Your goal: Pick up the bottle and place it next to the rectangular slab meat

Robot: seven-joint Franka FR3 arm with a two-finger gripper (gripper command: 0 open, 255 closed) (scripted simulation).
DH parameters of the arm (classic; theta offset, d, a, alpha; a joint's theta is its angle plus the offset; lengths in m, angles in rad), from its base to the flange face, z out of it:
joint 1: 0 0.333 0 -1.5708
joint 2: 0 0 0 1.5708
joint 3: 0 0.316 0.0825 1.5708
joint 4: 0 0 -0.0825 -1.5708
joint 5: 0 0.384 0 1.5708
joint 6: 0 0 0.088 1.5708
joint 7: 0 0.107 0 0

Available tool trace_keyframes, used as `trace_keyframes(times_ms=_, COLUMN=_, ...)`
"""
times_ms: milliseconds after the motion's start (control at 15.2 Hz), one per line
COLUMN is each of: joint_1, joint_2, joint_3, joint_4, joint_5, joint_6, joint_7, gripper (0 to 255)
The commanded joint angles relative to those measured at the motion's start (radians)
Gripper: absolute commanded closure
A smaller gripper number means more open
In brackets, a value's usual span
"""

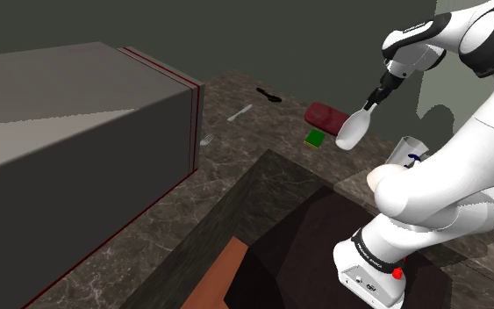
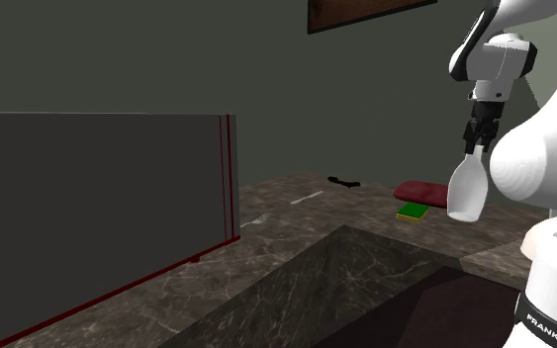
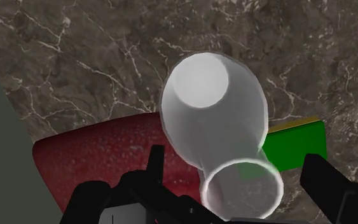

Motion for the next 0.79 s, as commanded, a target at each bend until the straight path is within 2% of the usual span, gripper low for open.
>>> trace_keyframes(times_ms=0, joint_1=0.000, joint_2=-0.012, joint_3=-0.001, joint_4=0.019, joint_5=-0.004, joint_6=-0.031, joint_7=0.003, gripper=0)
trace_keyframes(times_ms=198, joint_1=-0.002, joint_2=-0.037, joint_3=-0.004, joint_4=0.082, joint_5=-0.014, joint_6=-0.118, joint_7=0.009, gripper=0)
trace_keyframes(times_ms=726, joint_1=-0.002, joint_2=-0.037, joint_3=-0.004, joint_4=0.082, joint_5=-0.014, joint_6=-0.118, joint_7=0.009, gripper=0)
